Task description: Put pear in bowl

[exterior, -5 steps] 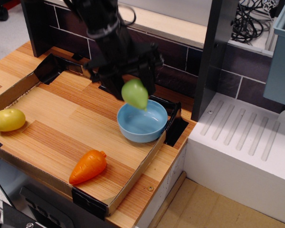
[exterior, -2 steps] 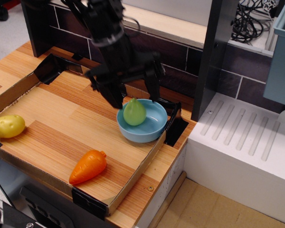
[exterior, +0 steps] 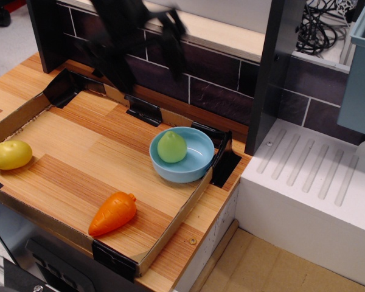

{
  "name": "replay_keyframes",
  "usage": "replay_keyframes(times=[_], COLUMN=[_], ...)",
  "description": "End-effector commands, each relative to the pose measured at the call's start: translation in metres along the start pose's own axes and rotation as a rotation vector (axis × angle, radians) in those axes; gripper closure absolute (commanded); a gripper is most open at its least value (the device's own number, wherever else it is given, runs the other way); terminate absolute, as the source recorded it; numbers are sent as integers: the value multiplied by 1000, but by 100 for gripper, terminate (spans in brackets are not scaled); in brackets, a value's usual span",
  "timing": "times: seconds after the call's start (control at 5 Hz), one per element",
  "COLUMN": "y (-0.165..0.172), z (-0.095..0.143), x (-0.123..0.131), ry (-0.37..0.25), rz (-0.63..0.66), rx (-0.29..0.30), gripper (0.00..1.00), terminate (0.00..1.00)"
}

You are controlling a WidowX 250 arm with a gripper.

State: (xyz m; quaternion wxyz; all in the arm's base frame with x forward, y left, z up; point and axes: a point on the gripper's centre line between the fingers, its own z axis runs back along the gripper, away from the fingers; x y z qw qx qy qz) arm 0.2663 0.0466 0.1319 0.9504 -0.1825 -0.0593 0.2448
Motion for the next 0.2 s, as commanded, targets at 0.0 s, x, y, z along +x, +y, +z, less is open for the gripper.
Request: replay_keyframes(times=[0.0], y=[-2], z=[18], x=[3], ry=[-45], rz=[-37], rx=[-6], gripper=[0], terminate=[100])
